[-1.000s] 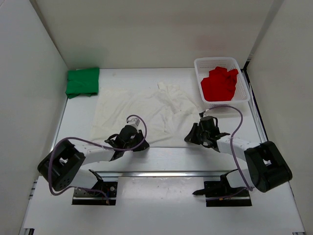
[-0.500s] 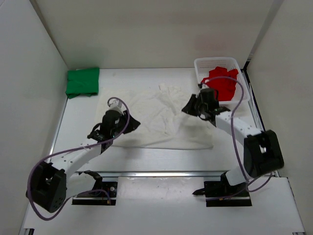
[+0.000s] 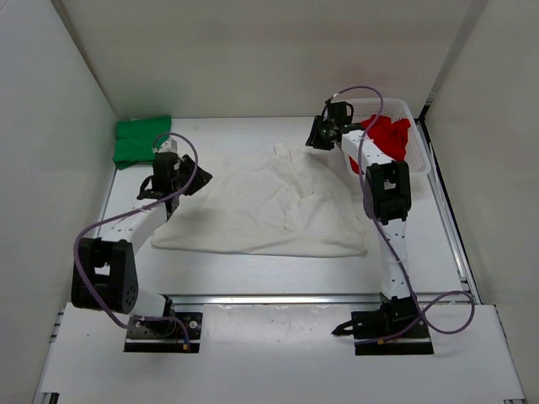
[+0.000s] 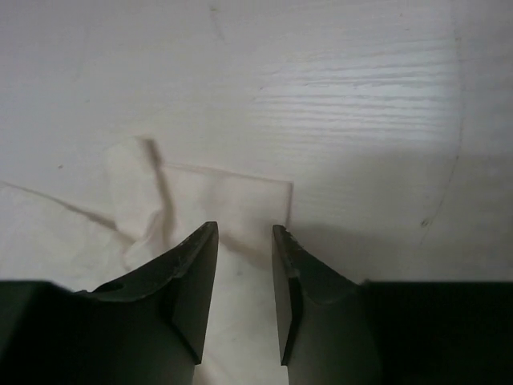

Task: Fold and stack the t-shirts
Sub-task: Grap the side of the flattened tshirt furthest away from the robot with both arms, then fold the other side of the tshirt into a rectangle

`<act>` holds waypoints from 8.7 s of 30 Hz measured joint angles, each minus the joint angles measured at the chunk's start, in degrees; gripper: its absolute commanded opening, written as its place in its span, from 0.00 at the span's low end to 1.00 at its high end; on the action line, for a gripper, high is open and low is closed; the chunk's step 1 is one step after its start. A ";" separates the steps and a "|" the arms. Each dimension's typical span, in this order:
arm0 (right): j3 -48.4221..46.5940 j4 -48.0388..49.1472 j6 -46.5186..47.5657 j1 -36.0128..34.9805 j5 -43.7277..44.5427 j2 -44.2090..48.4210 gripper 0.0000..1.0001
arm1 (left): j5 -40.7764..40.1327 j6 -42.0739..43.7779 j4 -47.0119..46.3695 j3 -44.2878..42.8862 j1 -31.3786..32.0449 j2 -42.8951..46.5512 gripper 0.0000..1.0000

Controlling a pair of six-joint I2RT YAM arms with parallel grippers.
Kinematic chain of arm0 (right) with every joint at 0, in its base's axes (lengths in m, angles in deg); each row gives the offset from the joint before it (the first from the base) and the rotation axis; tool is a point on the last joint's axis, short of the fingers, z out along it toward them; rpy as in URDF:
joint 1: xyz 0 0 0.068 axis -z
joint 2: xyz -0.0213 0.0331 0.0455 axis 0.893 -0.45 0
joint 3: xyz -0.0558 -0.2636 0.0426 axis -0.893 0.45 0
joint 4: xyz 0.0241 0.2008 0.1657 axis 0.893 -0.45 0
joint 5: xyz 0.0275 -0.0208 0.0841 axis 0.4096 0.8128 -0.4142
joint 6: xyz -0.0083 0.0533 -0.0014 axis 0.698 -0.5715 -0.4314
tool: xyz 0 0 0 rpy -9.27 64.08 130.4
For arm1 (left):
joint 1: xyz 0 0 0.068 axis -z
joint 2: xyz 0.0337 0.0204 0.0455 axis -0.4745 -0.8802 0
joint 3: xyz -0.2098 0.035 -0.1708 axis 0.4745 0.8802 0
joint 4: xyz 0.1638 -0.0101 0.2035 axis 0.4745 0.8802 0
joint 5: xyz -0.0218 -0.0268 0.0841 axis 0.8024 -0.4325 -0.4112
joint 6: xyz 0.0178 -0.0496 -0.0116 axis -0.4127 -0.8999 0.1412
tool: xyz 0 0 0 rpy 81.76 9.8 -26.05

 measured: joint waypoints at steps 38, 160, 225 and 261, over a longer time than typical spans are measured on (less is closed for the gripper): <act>-42.95 -28.35 -0.63 -1.57 7.72 -24.70 0.00 | -0.07 1.92 2.01 -5.35 -5.18 -8.22 0.41; 64.98 -1.86 -1.51 7.65 -0.33 67.65 0.00 | 3.43 4.81 10.34 -13.46 -22.36 -5.99 0.00; 63.47 9.90 0.33 -17.68 14.69 46.16 0.00 | -0.39 -4.98 -13.11 18.69 4.07 6.71 0.41; 87.84 28.00 -11.80 5.55 8.79 65.16 0.25 | -1.60 -6.80 -15.72 5.46 18.21 -12.35 0.40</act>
